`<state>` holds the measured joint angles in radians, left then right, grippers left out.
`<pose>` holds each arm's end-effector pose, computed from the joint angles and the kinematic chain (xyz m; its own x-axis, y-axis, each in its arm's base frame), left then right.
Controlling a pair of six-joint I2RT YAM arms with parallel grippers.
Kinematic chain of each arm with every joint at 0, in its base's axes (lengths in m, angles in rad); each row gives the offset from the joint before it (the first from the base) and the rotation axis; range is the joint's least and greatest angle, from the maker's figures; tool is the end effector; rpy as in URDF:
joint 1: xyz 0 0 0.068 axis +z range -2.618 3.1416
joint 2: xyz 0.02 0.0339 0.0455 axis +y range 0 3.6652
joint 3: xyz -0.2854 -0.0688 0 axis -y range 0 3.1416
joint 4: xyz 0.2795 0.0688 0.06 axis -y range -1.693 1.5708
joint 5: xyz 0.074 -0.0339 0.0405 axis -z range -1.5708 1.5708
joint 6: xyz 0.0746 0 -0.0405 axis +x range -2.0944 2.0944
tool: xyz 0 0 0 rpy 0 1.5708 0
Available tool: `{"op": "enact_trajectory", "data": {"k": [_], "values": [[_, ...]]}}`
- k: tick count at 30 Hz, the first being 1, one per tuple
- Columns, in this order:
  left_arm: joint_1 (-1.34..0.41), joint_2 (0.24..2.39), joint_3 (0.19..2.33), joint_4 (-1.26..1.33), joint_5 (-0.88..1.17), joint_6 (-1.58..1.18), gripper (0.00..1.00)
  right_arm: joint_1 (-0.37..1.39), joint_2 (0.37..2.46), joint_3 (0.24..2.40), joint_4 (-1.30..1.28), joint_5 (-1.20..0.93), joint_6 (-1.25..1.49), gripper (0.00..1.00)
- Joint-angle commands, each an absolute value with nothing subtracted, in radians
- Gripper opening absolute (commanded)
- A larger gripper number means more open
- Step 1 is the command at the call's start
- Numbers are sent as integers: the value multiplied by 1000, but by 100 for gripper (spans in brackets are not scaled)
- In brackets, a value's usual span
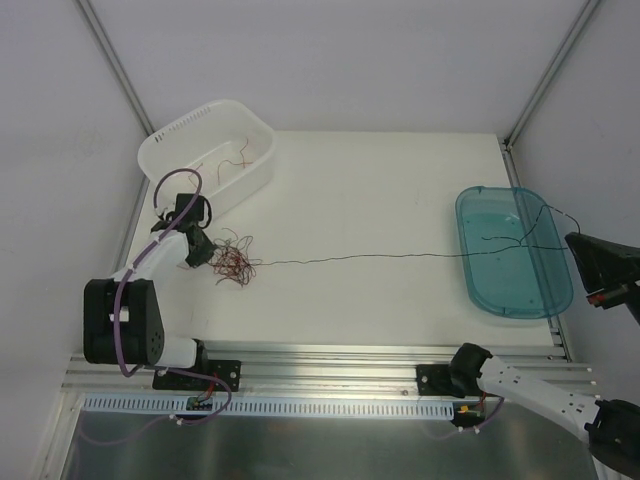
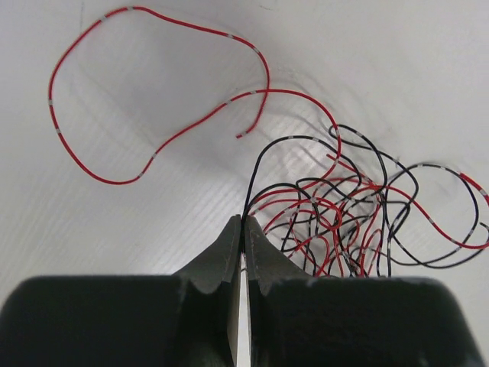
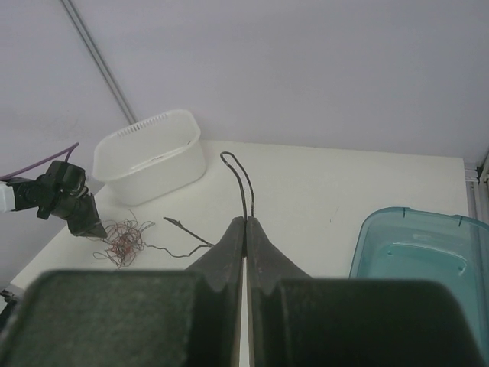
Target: Untangle the cables
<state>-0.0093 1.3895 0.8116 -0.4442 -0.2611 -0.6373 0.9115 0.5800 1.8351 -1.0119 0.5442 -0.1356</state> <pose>0.3118 0.0164 0.1672 -0.6109 -0.5692 -0.5502 -0.6086 0.7822 -0.1333 -0.0033 -0.0673 0.5874 0.1960 0.0641 -0.9785 -0.3451 0.9385 -0.0077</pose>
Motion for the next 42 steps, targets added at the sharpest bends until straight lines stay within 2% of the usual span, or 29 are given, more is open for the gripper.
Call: {"op": "enact_trajectory", "data": {"k": [1,7,14,16,17,20,21,23,28,36,42], "values": [[-6,1345,851,-454,-184,-585,0,940,615,1752,-1052,522,-108,1],[-32,1166,813,-459,-26,-516,0,942,682,1282,-838,367,-5,1],[-41,971,724,-485,142,-445,0,859,922,1011,-657,354,89,1],[-54,950,703,-483,195,-434,0,847,1007,1006,-643,321,101,18],[-60,933,681,-483,210,-433,0,848,1032,1021,-641,301,100,30],[-95,913,654,-477,238,-433,0,879,1098,1038,-585,197,113,48],[-119,913,650,-474,242,-433,0,891,1112,1049,-540,167,121,56],[-138,916,650,-468,258,-428,0,928,1147,1064,-505,152,141,63],[-176,927,647,-445,290,-445,1,1001,1227,1057,-286,33,184,64],[-178,939,653,-434,313,-443,1,1089,1506,1077,61,-267,193,64],[-178,936,644,-434,316,-445,1,1135,1630,1120,210,-325,193,65]]}}
